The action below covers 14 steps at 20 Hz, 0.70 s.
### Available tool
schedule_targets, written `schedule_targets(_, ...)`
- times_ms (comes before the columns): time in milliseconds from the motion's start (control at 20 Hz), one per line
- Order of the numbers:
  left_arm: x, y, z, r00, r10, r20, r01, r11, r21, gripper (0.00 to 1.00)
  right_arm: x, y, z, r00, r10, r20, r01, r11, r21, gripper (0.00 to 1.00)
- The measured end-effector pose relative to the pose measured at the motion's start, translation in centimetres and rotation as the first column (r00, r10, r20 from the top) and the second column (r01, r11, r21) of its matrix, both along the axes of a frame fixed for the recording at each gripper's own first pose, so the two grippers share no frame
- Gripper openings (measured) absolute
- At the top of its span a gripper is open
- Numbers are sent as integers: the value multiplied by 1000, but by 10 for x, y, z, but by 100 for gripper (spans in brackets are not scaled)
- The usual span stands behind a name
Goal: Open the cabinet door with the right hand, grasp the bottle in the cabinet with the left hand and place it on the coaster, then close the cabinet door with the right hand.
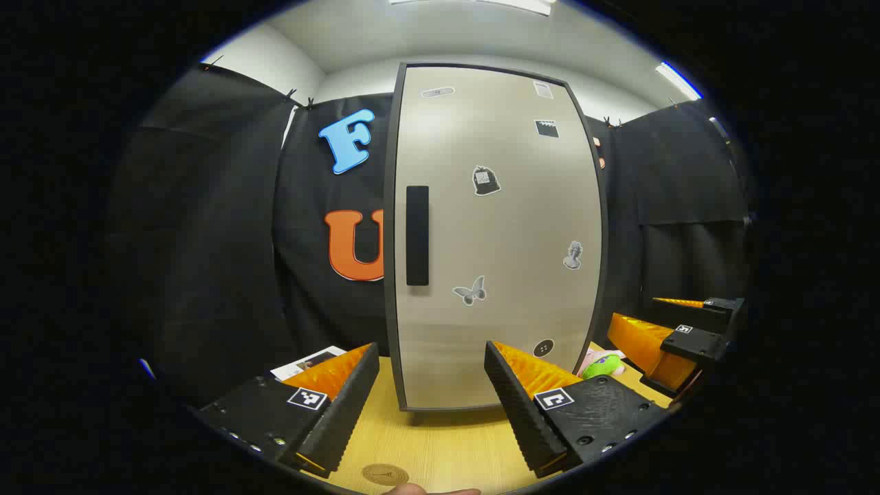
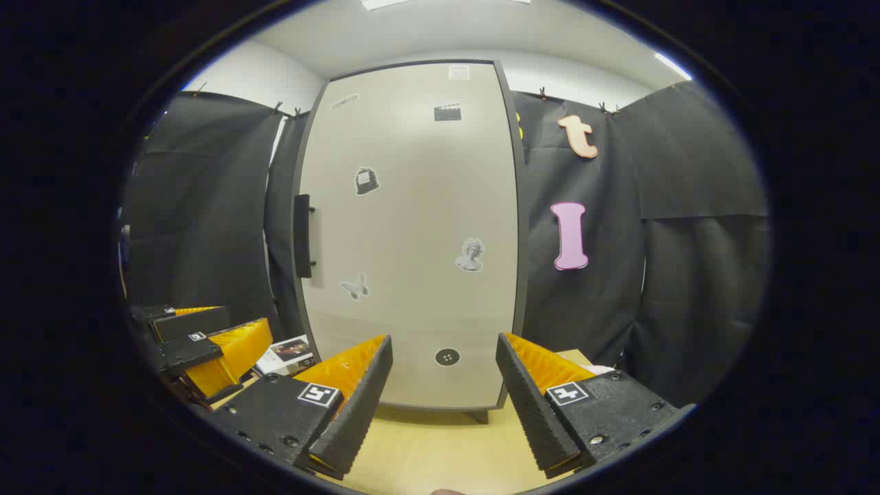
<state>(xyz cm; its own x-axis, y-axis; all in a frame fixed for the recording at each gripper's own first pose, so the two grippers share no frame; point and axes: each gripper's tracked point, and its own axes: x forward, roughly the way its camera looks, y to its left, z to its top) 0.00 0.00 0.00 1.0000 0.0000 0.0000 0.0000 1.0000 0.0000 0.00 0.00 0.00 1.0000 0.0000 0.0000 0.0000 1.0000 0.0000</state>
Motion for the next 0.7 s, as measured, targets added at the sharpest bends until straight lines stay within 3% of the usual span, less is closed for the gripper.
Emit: schedule_targets(700,-5,2,4,1000,-8,22,8,1000,-1,94,-7,5,7,999,12,37,-13,1000,19,99)
